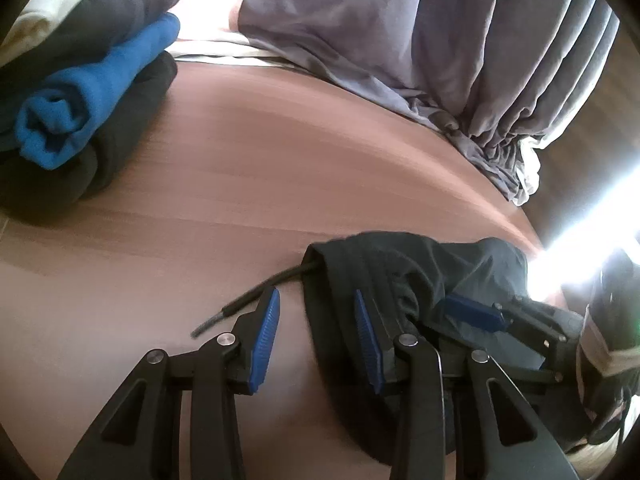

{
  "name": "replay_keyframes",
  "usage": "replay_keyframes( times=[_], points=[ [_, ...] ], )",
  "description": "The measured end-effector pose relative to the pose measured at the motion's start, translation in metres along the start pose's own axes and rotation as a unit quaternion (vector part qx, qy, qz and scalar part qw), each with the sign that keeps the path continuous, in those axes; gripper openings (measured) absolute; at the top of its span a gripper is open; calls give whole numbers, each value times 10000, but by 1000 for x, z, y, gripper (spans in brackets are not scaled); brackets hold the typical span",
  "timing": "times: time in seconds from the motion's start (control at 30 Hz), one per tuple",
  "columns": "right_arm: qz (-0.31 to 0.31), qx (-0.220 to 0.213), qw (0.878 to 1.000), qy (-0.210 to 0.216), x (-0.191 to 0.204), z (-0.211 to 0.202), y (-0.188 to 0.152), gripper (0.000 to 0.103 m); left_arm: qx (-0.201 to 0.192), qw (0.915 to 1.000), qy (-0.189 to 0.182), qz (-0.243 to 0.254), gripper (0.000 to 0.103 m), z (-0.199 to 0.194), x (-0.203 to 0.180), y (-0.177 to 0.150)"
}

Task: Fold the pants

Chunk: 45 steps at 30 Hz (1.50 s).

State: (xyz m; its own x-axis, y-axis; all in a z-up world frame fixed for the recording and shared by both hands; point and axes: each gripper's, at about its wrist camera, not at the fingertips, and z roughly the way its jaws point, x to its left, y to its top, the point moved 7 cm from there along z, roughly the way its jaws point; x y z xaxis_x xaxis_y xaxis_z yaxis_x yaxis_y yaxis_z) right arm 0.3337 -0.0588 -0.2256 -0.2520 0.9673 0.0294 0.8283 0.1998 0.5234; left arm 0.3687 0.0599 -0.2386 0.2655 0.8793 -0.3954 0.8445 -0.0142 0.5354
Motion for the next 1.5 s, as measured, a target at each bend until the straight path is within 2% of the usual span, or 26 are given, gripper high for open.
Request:
replay_keyframes(
  times=[0.27, 0.43, 0.63, 0.77, 0.9, 1.0, 1.1, 1.23, 1.3, 1.43, 1.5],
  points=[
    [-83, -62, 9999, 85, -2, 1, 0, 35, 38, 9992, -389, -12, 50, 17, -5, 21],
    [-104, -96, 9998, 121, -2, 1, 0, 35, 170, 9985, -498, 123, 48, 29, -19, 26],
    [-64, -128, 9998, 119, -2, 1, 0, 35, 478, 9961, -734, 49, 37, 28, -19, 21],
    [-39, -167, 9998, 105, -3, 2, -1, 35, 589, 9940, -912, -104, 24, 23, -16, 19],
    [-72, -201, 9997, 81, -3, 2, 0, 35, 472, 9968, -634, 110, 19, 16, -24, 22],
    [-82, -199, 9997, 121, -3, 2, 1, 35, 362, 9990, -180, 176, 18, 8, -30, 26],
    [184, -141, 9996, 152, -11, -3, 0, 36, 218, 9995, 49, 216, 18, -5, -41, 32],
    [683, -234, 9971, -245, -35, -26, -6, 38, 93, 9990, 381, 218, 18, -19, -53, 39],
    [935, -55, 9935, -641, -55, -34, -17, 38, 70, 9985, 511, 206, 18, -23, -57, 40],
    [1327, 116, 9863, -978, -84, -48, -45, 38, 48, 9964, 830, 143, 18, -26, -70, 40],
    [1462, 251, 9832, -1065, -94, -54, -60, 38, 25, 9962, 871, 85, 18, -29, -78, 40]
  ],
)
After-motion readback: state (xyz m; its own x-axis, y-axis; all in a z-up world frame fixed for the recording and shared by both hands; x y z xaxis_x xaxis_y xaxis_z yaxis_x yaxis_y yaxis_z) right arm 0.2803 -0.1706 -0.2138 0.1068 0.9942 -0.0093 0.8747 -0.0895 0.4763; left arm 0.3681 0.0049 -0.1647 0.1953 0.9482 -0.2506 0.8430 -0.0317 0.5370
